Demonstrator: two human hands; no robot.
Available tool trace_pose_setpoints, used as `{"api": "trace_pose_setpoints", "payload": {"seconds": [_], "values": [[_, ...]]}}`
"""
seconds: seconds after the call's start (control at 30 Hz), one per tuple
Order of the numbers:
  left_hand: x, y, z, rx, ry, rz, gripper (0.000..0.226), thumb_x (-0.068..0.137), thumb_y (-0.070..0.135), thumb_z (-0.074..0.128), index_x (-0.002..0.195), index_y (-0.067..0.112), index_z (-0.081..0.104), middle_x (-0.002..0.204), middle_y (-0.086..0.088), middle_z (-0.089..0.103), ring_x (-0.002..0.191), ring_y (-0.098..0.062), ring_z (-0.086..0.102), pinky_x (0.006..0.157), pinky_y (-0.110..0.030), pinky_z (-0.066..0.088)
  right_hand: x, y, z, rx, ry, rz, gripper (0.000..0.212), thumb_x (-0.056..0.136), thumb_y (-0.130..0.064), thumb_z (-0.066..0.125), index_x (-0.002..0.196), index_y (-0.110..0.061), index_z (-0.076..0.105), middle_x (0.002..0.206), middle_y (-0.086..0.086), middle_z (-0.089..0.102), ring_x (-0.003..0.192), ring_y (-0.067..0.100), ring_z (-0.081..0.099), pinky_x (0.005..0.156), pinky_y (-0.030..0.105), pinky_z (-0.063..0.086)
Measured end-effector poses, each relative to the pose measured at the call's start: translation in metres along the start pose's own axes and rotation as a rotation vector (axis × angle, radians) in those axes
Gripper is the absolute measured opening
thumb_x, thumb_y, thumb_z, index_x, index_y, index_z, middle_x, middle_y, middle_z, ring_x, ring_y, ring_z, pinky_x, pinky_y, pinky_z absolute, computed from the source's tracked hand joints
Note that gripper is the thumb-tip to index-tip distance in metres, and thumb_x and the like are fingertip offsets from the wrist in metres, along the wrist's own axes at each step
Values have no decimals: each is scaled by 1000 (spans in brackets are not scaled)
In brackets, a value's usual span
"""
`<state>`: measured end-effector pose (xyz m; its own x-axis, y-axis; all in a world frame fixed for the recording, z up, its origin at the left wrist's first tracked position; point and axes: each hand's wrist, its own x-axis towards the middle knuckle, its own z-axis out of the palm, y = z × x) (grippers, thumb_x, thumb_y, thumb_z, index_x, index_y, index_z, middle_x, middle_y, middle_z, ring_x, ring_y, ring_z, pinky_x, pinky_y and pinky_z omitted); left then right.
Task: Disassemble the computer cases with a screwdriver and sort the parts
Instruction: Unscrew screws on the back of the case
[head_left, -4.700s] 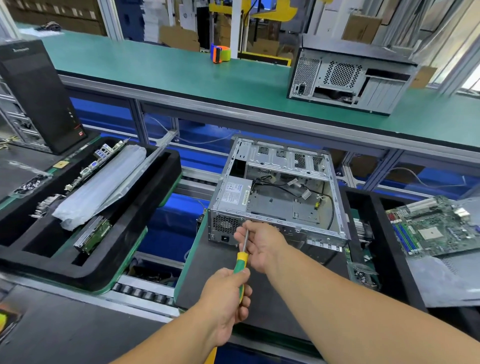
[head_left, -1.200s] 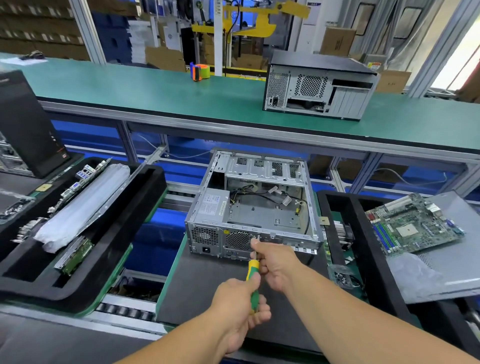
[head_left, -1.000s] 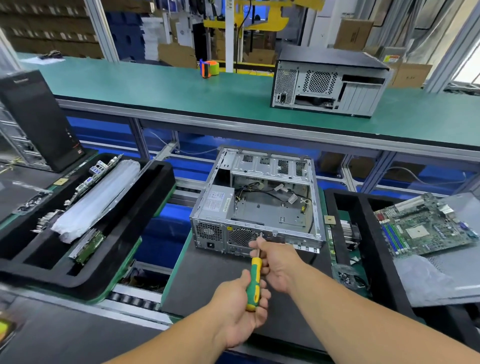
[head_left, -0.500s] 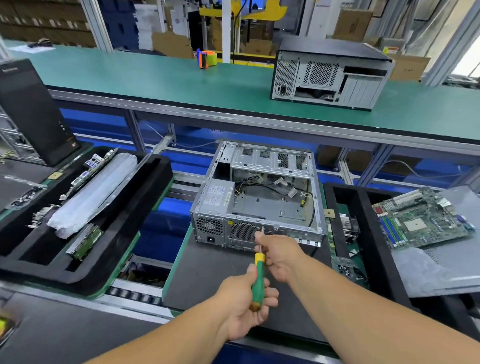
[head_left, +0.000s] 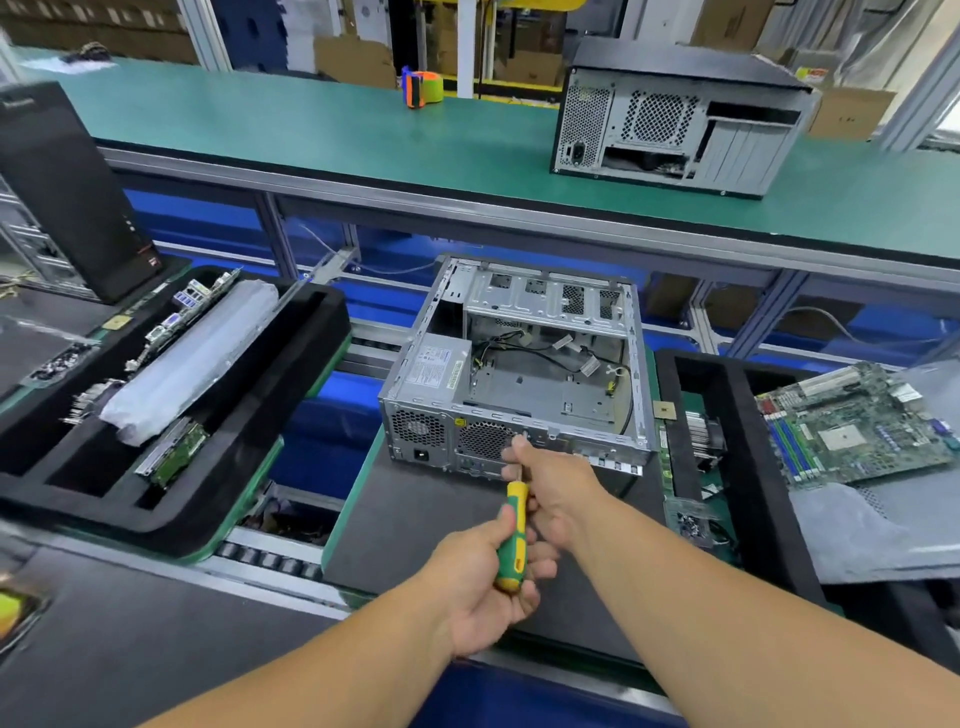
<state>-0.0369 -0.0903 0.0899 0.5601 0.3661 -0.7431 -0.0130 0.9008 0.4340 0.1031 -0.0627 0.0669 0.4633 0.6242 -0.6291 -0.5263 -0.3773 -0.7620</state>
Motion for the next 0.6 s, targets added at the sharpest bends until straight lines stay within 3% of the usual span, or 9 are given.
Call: {"api": "trace_pose_setpoints", "payload": {"seconds": [0.1, 0.2, 0.27, 0.37, 0.43, 0.5, 0.6], "values": [[1, -4, -2, -137, -70, -61, 39, 105, 43, 53, 96, 8, 65, 82, -11, 64, 62, -15, 53, 40, -20, 36, 0, -4, -9, -21, -103, 22, 31, 106, -30, 54, 99, -7, 73, 63, -1, 66, 40, 6, 39, 39, 20, 30], [2, -3, -2, -149, -54, -71, 41, 106, 46, 51, 93, 8, 64, 74, -7, 58, 57, -14, 48, 37, -20, 29, -2, -6, -10, -54, -118, -13, 28, 106, -24, 55, 96, -5, 71, 62, 0, 66, 40, 4, 41, 40, 19, 29], [6, -3, -3, 99, 82, 60, 42, 104, 50, 54, 95, 9, 63, 71, -6, 58, 54, -14, 47, 38, -23, 30, -3, -5, -6, -47, -100, -38, 26, 105, -21, 57, 91, -3, 69, 61, 3, 66, 38, 4, 40, 37, 18, 28], [15, -6, -9, 819, 445, 417, 35, 93, 49, 68, 95, 17, 55, 80, -1, 64, 61, -15, 56, 50, -28, 39, -2, -4, -2, -1, -102, -39, 25, 106, -18, 56, 92, 0, 67, 61, 7, 65, 38, 6, 36, 35, 18, 26], [22, -8, -12, 975, 551, 562, 32, 94, 45, 69, 89, 18, 52, 81, -1, 65, 66, -16, 60, 55, -31, 42, -1, -3, 0, 14, -100, -46, 25, 106, -18, 56, 91, -1, 66, 61, 8, 64, 37, 6, 36, 35, 18, 26], [25, -8, -11, 625, 432, 472, 31, 100, 40, 64, 88, 13, 55, 70, -3, 65, 55, -17, 58, 50, -30, 45, -1, -1, 1, 19, -80, -65, 24, 104, -18, 59, 88, -1, 67, 59, 7, 64, 36, 6, 39, 34, 18, 28], [16, -10, 4, -55, 32, 66, 36, 104, 41, 58, 92, 8, 64, 68, -8, 61, 51, -16, 52, 40, -24, 40, 0, 1, -5, 42, -44, -76, 21, 98, -20, 69, 85, -4, 69, 58, 5, 63, 32, 7, 42, 34, 16, 32]]}}
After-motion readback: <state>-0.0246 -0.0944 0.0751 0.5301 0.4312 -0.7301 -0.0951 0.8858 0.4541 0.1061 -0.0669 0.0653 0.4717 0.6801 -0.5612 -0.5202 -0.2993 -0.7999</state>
